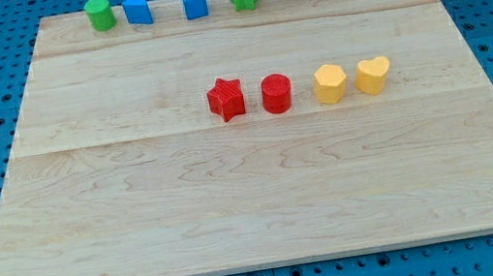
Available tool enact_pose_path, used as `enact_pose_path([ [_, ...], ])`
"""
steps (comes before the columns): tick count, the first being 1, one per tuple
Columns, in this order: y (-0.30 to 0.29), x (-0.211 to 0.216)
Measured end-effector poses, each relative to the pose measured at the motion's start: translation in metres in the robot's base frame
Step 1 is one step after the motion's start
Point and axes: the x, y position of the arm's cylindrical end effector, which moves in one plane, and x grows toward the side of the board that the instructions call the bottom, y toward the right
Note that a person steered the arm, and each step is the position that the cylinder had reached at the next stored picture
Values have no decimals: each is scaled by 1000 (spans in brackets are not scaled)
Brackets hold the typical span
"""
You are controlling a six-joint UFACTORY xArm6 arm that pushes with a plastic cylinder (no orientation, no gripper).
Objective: Move the green star to the bottom of green circle
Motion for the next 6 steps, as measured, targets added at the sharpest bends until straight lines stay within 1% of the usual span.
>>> enact_pose_path([
  [3,2,-9],
  [5,-11,-8],
  [6,-29,-8],
])
